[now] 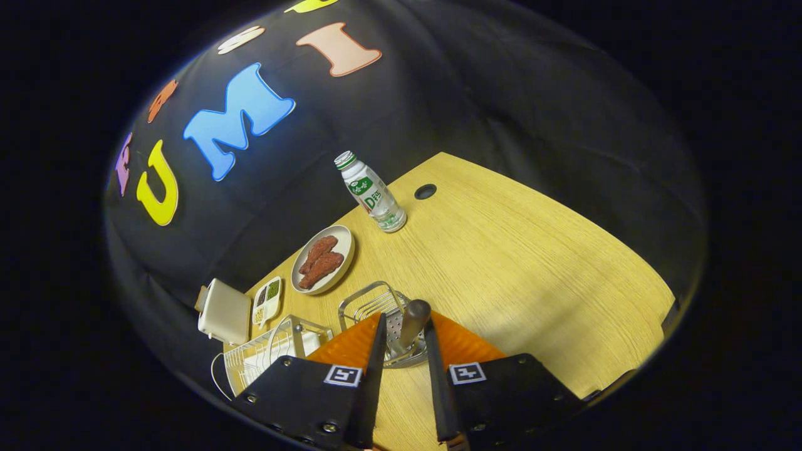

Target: Take the plate from the dish rack, then take the spoon from the basket and place it into the plate.

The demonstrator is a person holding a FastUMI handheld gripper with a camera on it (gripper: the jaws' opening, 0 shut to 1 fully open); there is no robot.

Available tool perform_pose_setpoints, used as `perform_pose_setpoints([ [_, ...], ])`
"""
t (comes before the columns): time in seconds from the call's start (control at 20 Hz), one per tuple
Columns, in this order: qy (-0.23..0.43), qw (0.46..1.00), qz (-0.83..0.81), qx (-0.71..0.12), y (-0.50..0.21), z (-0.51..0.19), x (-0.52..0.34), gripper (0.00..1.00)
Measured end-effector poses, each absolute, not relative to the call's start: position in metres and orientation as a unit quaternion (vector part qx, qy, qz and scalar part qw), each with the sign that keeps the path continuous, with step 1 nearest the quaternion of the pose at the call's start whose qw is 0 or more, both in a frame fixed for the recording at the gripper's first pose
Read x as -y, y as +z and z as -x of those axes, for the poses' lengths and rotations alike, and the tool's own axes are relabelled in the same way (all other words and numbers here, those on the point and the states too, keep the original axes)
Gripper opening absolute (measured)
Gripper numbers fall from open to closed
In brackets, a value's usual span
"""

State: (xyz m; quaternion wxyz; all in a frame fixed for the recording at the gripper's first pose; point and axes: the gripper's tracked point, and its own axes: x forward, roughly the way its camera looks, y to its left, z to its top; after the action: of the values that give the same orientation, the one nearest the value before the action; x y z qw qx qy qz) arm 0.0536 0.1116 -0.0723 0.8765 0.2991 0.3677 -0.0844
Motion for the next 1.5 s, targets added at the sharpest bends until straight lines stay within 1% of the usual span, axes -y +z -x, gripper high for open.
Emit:
perform_pose_setpoints([
  [0.05, -0.075, 0.876, -0.303, -0.368, -0.065, -0.057, -0.114, 0.11],
  [0.45, -0.066, 0.888, -0.281, -0.359, -0.047, -0.066, -0.109, 0.11],
  [0.9, -0.044, 0.912, -0.254, -0.32, 0.02, -0.071, -0.101, 0.11],
  [1.2, 0.006, 0.924, -0.245, -0.294, 0.072, -0.048, -0.132, 0.11],
  [1.5, 0.089, 0.921, -0.225, -0.306, 0.092, 0.003, -0.207, 0.11],
])
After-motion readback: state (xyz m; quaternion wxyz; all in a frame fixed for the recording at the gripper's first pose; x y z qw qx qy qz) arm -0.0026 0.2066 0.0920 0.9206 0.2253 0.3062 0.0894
